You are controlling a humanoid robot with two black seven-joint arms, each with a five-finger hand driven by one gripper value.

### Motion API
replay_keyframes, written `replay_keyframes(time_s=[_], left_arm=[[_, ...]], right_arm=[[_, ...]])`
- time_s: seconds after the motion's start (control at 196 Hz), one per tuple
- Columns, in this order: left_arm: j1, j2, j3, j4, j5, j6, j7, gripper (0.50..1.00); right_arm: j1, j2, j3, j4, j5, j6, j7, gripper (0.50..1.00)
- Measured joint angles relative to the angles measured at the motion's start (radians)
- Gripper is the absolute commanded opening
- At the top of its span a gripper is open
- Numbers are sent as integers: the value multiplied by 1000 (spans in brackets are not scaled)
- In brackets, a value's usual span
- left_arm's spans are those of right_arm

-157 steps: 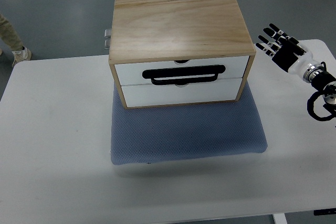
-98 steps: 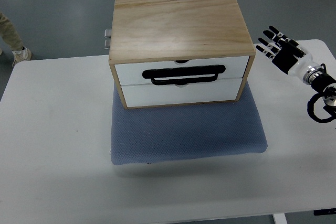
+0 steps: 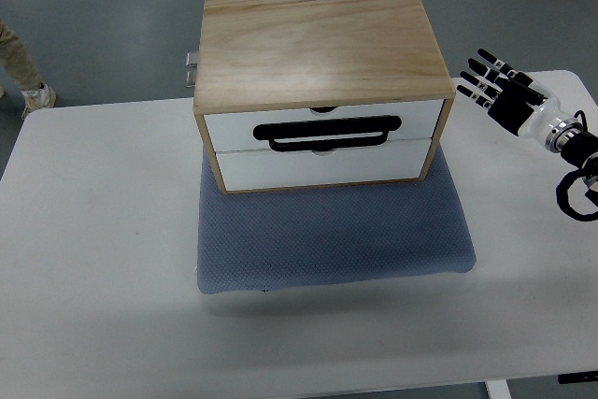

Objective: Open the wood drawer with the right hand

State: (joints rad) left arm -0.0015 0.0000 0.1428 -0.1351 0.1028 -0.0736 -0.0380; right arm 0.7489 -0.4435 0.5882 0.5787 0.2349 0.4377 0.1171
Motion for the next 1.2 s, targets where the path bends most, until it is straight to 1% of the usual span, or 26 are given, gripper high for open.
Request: replay_keyframes(time_s=[0.194,0.362,0.546,0.693,0.811,0.923,0.979,1.035,1.127,1.198], left_arm=[[0,0,1,0,0,0,0,1000],[0,0,1,0,0,0,0,1000],[0,0,1,0,0,0,0,1000],[0,0,1,0,0,0,1,1000],[0,0,1,0,0,0,0,1000],[0,0,1,0,0,0,0,1000],[0,0,1,0,0,0,0,1000],[0,0,1,0,0,0,0,1000],[0,0,1,0,0,0,0,1000],[0,0,1,0,0,0,0,1000]], right_arm=[[0,-16,0,0,-8,-12,0,952],[0,-47,15,-3,-4,-9,13,950],[0,-58,11,-7,-4,-5,10,952],[-4,-101,-3,0,-20,-28,5,952],[4,-120,-15,1,-92,-74,9,952],[9,-127,-19,8,-261,-77,16,952],[11,-145,-24,9,-356,-74,39,952],[12,-165,-49,9,-412,-74,77,952],[32,-207,-137,21,-443,-74,144,950],[68,-267,-225,53,-446,-77,196,950]])
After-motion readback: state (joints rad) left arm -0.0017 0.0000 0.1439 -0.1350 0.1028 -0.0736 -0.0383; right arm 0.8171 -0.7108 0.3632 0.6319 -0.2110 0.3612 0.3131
